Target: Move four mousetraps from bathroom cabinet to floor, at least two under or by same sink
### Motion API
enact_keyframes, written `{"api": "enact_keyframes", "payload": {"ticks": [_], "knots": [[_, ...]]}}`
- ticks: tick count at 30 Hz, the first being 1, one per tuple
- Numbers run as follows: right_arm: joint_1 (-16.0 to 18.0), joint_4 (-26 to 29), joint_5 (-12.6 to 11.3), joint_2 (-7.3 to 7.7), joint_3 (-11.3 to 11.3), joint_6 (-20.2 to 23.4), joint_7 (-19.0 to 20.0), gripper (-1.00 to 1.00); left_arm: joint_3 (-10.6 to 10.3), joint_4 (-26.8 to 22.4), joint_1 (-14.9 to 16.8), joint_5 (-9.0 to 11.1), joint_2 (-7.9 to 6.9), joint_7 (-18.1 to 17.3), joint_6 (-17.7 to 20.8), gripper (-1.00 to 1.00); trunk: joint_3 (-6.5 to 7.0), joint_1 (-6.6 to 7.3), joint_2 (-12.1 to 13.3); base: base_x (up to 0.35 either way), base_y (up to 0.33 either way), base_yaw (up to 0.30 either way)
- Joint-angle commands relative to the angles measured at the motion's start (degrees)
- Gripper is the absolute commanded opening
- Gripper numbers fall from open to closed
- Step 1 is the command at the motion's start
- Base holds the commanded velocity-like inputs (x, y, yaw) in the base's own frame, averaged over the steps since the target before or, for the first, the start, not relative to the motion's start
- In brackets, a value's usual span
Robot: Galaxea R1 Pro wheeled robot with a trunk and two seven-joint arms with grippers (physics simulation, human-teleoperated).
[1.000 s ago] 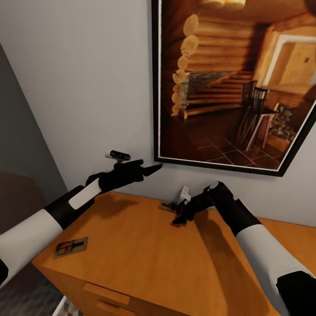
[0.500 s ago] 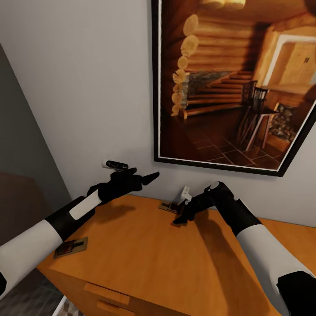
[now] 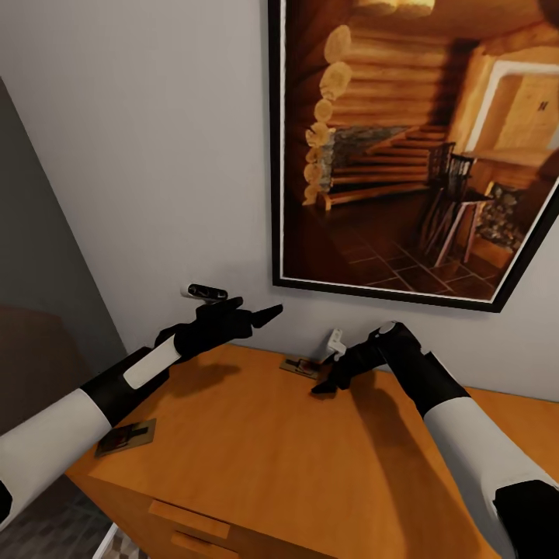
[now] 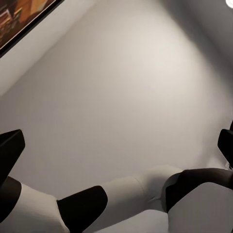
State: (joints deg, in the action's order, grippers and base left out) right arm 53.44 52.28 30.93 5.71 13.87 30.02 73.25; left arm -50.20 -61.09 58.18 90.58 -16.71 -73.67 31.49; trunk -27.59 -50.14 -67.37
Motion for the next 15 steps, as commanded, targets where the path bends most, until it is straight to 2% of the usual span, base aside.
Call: {"api": "enact_keyframes", "payload": {"ticks": [1,15], "knots": [[0.09,0.15,0.57,0.31,-0.67,1.05,-0.30,1.00,-0.29,-0.05,0.09,0.57,-0.05,-0.07,0.60,1.00,-0.05,-0.01,-0.04,0.000,0.000,0.000],[0.09,0.30,0.68,1.27,-1.28,1.80,-0.37,1.00,-0.34,-0.10,0.09,0.48,0.01,0.00,0.59,1.00,-0.05,-0.01,-0.04,0.000,0.000,0.000]]}}
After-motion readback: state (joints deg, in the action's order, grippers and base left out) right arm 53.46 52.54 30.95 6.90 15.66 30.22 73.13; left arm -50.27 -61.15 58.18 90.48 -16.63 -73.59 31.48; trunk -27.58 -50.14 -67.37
